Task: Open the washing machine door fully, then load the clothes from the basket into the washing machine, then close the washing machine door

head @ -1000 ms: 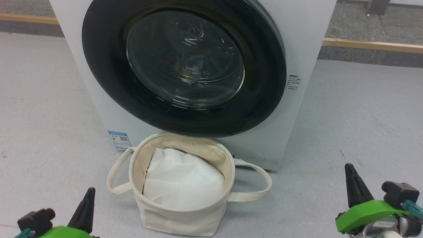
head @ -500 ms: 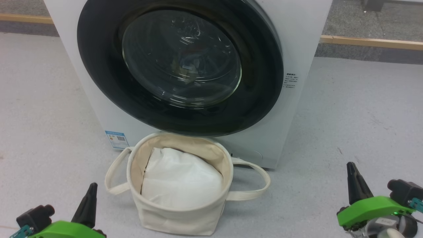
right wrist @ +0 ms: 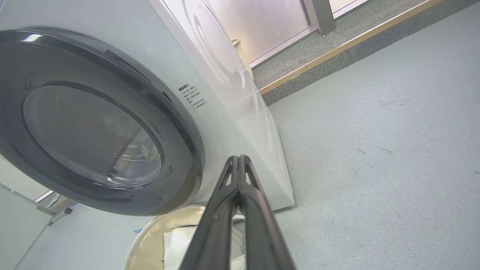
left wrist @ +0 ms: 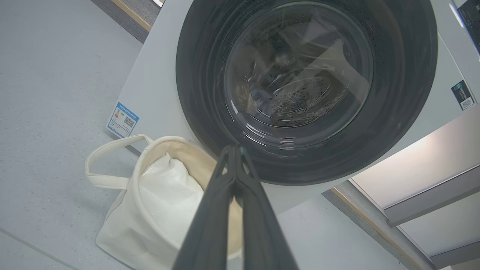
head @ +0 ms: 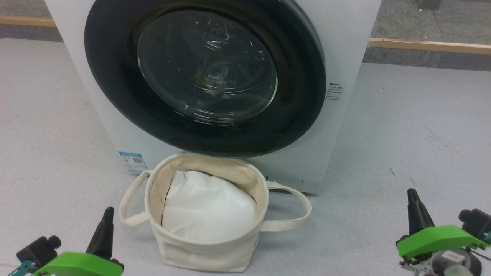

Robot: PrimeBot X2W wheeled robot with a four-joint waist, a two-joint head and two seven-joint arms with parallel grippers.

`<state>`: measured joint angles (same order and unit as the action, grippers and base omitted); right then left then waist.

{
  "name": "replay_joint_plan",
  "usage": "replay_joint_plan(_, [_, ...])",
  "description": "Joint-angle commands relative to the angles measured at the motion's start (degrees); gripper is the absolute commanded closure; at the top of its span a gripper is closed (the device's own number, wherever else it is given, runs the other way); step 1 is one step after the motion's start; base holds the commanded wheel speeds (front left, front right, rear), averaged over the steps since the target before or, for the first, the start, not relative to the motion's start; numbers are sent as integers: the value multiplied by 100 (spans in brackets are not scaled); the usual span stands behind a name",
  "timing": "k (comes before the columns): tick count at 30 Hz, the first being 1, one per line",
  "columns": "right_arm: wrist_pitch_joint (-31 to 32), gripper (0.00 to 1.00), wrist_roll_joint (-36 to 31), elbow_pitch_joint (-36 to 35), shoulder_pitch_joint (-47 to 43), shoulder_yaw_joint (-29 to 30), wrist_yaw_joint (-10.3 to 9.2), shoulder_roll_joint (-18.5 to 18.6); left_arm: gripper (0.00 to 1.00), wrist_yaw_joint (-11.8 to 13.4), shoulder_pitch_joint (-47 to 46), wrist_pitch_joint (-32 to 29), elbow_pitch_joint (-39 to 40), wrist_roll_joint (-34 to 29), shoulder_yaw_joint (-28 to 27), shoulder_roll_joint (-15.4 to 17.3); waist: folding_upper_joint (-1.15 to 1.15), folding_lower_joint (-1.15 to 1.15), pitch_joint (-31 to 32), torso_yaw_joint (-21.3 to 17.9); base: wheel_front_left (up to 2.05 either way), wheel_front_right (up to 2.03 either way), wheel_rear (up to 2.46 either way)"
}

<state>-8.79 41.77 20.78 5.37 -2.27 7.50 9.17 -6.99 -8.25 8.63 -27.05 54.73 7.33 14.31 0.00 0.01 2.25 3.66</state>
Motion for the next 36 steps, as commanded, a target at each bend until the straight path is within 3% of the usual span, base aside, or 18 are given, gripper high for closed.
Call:
replay_joint_plan(1, [45, 100, 120, -223, 238, 53, 0, 17, 100, 31, -200, -25, 230, 95, -166, 78, 0, 0, -2, -4, 0, 0, 0])
replay_joint_plan(36, [625, 100, 2031, -375, 209, 379, -1, -234, 100, 73, -46, -603, 718, 1513, -644, -397, 0, 0, -86, -145, 0, 0, 0])
